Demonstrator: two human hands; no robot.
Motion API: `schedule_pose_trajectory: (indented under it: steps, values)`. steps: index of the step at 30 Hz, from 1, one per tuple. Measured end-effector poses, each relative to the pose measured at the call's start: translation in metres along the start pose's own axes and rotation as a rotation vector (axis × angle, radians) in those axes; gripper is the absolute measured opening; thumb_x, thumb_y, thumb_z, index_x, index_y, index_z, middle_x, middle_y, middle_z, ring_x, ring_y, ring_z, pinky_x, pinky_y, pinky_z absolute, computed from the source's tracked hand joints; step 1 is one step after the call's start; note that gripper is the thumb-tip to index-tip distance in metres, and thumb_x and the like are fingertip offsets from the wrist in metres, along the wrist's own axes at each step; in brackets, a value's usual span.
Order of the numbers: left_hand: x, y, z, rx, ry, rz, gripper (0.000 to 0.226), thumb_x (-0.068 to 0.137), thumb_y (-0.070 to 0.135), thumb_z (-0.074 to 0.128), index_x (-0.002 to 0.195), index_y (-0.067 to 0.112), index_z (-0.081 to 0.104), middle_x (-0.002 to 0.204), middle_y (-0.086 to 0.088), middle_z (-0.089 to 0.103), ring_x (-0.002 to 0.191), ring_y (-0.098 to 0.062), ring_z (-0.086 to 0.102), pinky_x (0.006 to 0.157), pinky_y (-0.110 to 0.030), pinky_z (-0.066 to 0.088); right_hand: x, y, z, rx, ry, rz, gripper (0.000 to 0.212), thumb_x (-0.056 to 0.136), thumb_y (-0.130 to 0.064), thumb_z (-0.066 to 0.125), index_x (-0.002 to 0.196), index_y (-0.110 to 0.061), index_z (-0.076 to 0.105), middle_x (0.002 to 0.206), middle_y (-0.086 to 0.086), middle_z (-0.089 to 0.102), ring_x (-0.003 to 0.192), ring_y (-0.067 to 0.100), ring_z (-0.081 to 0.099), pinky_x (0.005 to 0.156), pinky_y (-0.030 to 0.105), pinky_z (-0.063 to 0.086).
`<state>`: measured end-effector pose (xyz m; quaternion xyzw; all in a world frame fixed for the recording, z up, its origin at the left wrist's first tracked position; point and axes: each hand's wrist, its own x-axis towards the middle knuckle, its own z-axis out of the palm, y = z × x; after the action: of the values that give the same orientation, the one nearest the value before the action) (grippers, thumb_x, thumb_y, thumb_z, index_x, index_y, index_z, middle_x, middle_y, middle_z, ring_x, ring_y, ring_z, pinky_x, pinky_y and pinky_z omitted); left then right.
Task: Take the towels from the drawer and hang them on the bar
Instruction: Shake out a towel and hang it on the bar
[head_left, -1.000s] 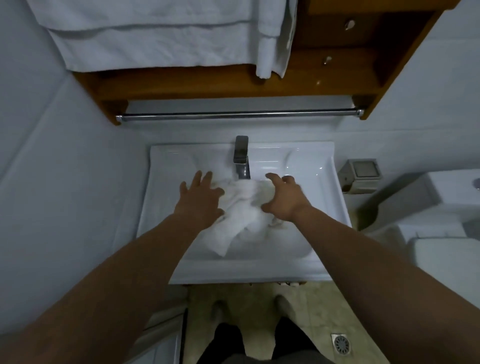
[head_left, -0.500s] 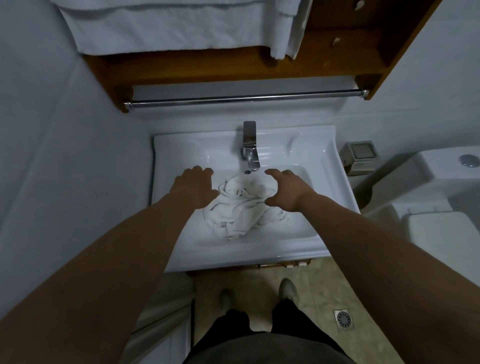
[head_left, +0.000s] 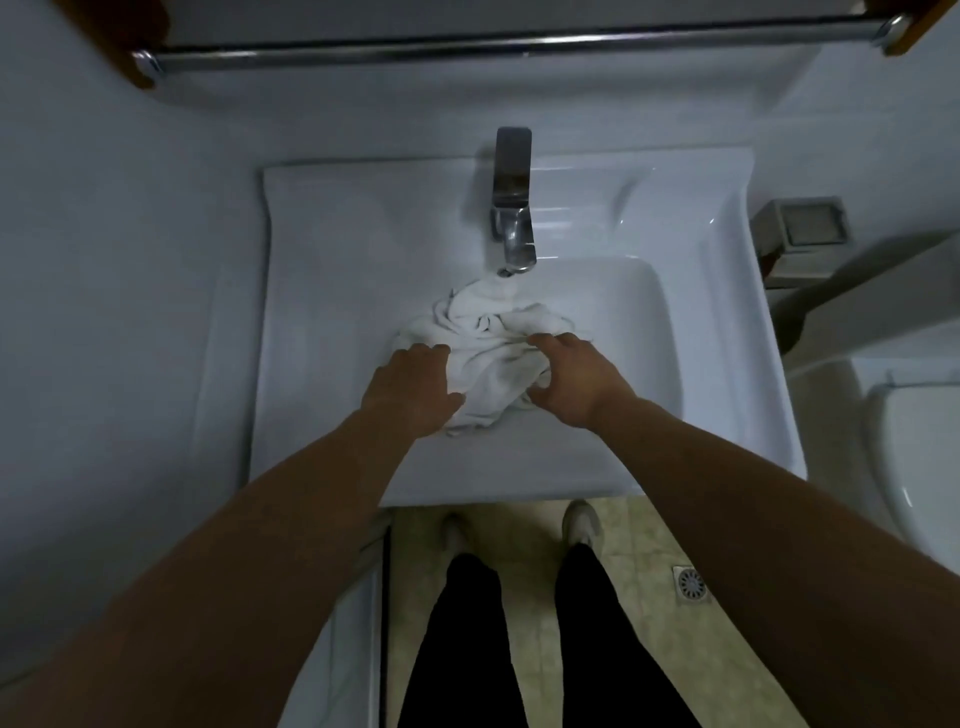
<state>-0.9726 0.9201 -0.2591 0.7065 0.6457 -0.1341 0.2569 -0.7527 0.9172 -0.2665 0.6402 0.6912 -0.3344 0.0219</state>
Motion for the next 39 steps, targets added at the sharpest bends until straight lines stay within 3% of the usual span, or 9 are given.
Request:
schedule_pose_trajectory:
  steps: [10, 14, 19, 23, 27, 30, 35, 39]
  values:
    - [0.074, -0.019, 0.087, -0.122, -0.071, -0.103, 0.081, 0.090, 0.050, 0.061, 0.154, 0.018, 0.023, 0.156, -0.012, 0.028, 0.143, -0.031, 0.028, 0.112, -0.046, 0.033, 0.072, 0.042, 0.074, -0.041, -0.028, -0.038, 0.067, 0.090, -0.033, 0.065, 0.151, -0.025, 0.037, 0.151, 0.007, 0.043, 0.136, 0.030, 0.041, 0.108, 0.042, 0.039]
    - [0.095, -0.031, 0.106, -0.147, -0.047, -0.123, 0.076, 0.090, 0.048, 0.062, 0.152, 0.017, 0.029, 0.154, -0.011, 0.032, 0.142, -0.031, 0.028, 0.112, -0.045, 0.034, 0.094, 0.045, 0.091, -0.027, 0.004, -0.018, 0.058, 0.093, -0.028, 0.060, 0.148, -0.021, 0.041, 0.146, 0.009, 0.046, 0.133, 0.030, 0.042, 0.105, 0.039, 0.039]
    - [0.107, -0.037, 0.105, -0.126, 0.017, -0.126, 0.061, 0.092, 0.034, 0.062, 0.144, 0.015, 0.037, 0.140, -0.015, 0.042, 0.133, -0.034, 0.039, 0.105, -0.042, 0.038, 0.108, 0.044, 0.104, 0.031, 0.106, 0.032, 0.031, 0.089, -0.017, 0.055, 0.119, -0.016, 0.063, 0.119, 0.006, 0.060, 0.110, 0.029, 0.057, 0.087, 0.035, 0.045]
    - [0.097, -0.043, 0.093, -0.198, 0.146, -0.143, 0.048, 0.091, 0.015, 0.059, 0.138, 0.015, 0.049, 0.134, -0.014, 0.051, 0.123, -0.035, 0.050, 0.099, -0.039, 0.039, 0.103, 0.036, 0.096, 0.047, 0.152, 0.036, 0.019, 0.086, -0.014, 0.056, 0.103, -0.016, 0.064, 0.107, 0.004, 0.063, 0.100, 0.026, 0.059, 0.074, 0.031, 0.041]
    - [0.075, -0.042, 0.059, -0.188, 0.371, -0.038, 0.025, 0.088, 0.002, 0.057, 0.110, 0.010, 0.066, 0.114, -0.015, 0.059, 0.098, -0.040, 0.062, 0.083, -0.044, 0.049, 0.082, 0.020, 0.065, 0.037, 0.203, 0.023, 0.019, 0.089, -0.017, 0.057, 0.106, -0.014, 0.064, 0.104, 0.007, 0.064, 0.096, 0.028, 0.060, 0.074, 0.033, 0.043]
    - [0.053, -0.035, 0.012, -0.162, 0.509, 0.022, 0.022, 0.087, -0.003, 0.057, 0.101, 0.010, 0.067, 0.103, -0.014, 0.058, 0.080, -0.038, 0.063, 0.072, -0.043, 0.053, 0.061, 0.001, 0.026, 0.061, 0.216, -0.037, 0.019, 0.086, -0.019, 0.059, 0.104, -0.014, 0.065, 0.100, 0.007, 0.064, 0.090, 0.027, 0.060, 0.076, 0.034, 0.046]
    - [0.010, -0.032, -0.084, -0.093, 0.680, 0.101, 0.022, 0.088, -0.006, 0.059, 0.103, 0.007, 0.068, 0.104, -0.012, 0.058, 0.073, -0.034, 0.062, 0.064, -0.032, 0.047, 0.033, -0.046, -0.061, 0.121, 0.249, -0.132, 0.010, 0.081, -0.021, 0.059, 0.091, -0.024, 0.060, 0.088, -0.001, 0.063, 0.082, 0.021, 0.057, 0.076, 0.031, 0.047]
    - [-0.028, -0.020, -0.178, -0.071, 0.893, 0.189, 0.015, 0.085, -0.004, 0.064, 0.097, 0.003, 0.069, 0.097, -0.017, 0.060, 0.071, -0.039, 0.062, 0.060, -0.037, 0.047, 0.012, -0.085, -0.138, 0.127, 0.216, -0.208, 0.012, 0.078, -0.022, 0.061, 0.084, -0.032, 0.057, 0.084, -0.003, 0.062, 0.083, 0.022, 0.059, 0.071, 0.028, 0.044]
